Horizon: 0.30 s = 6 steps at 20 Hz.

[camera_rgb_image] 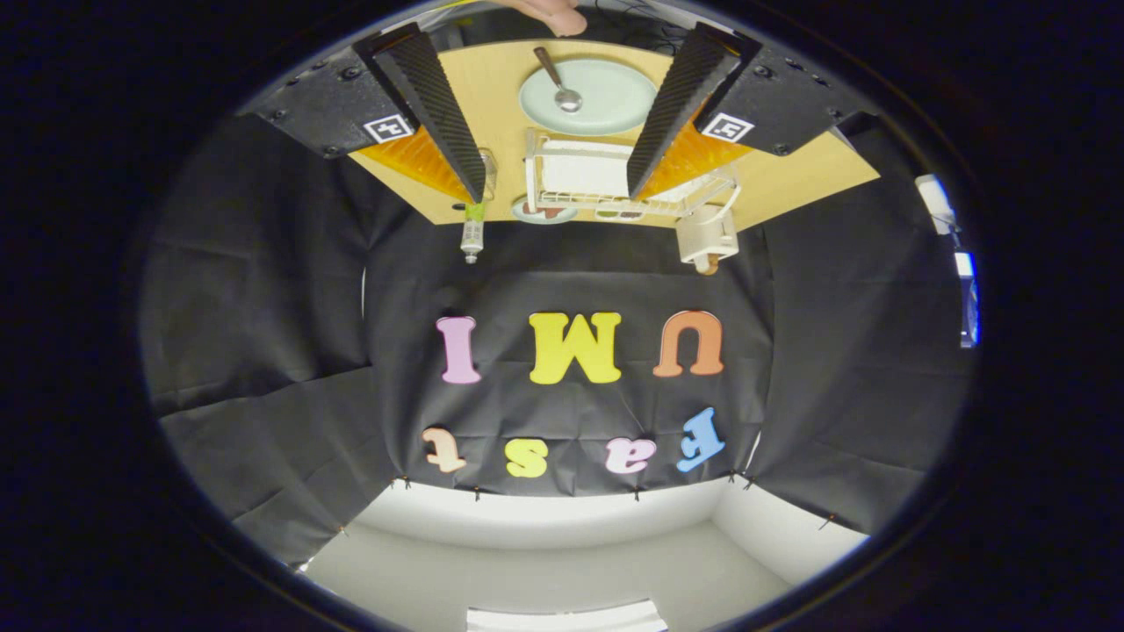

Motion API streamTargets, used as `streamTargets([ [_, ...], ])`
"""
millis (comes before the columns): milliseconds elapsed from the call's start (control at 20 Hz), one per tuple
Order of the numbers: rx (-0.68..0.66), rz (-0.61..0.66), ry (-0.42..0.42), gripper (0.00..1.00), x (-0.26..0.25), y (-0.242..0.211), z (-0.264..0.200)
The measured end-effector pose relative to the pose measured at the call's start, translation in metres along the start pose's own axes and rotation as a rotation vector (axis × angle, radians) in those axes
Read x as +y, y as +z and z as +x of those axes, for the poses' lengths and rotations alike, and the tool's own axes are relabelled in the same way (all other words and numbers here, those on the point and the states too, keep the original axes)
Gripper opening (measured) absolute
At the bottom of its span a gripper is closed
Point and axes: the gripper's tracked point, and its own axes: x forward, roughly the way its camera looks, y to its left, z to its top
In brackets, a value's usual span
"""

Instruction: Take the plate from the dish rack, then take the spoon from the basket and place it into the plate.

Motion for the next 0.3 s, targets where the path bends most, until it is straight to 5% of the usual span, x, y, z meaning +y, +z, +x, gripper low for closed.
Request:
streamTargets([
  [300, 0.014, 0.004, 0.008, 1.00, -0.0005, -0.0101, 0.0008],
])
